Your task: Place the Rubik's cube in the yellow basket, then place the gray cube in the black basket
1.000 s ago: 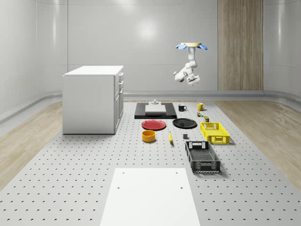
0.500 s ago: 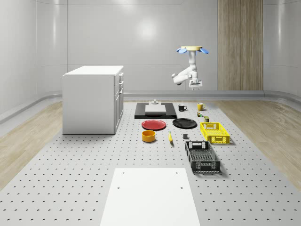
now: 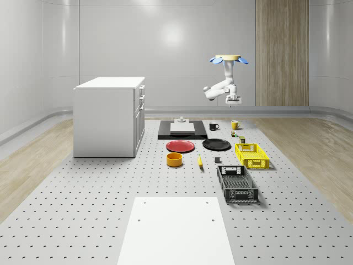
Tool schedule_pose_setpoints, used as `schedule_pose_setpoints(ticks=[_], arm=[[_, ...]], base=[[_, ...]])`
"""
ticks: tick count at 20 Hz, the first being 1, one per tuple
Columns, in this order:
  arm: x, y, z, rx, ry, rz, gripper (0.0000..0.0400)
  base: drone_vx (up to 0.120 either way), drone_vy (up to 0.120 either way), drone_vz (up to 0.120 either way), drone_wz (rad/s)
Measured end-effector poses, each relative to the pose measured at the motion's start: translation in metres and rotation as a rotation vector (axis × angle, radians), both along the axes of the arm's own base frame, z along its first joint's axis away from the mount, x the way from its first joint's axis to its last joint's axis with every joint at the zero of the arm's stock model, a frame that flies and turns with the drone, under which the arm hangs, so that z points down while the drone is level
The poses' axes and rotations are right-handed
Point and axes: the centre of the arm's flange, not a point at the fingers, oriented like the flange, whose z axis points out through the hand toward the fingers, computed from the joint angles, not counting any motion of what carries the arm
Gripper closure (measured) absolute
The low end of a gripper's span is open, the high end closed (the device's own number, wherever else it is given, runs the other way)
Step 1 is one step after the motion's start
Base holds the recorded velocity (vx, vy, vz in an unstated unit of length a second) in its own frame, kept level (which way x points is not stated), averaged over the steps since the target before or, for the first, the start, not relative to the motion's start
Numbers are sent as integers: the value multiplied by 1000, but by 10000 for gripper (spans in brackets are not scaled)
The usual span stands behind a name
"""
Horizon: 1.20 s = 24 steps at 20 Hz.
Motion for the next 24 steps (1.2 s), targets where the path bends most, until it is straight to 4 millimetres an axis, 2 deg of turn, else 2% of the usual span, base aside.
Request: schedule_pose_setpoints(ticks=[9,12,18,24], arm=[[0,-1,0,-7,0,0,0],[0,-1,0,-8,0,0,0],[0,-1,0,-9,0,0,0],[0,-1,0,-9,0,0,0]], base=[[120,0,-120,0],[120,-93,-120,0],[13,-13,-120,0],[120,0,-120,0]])
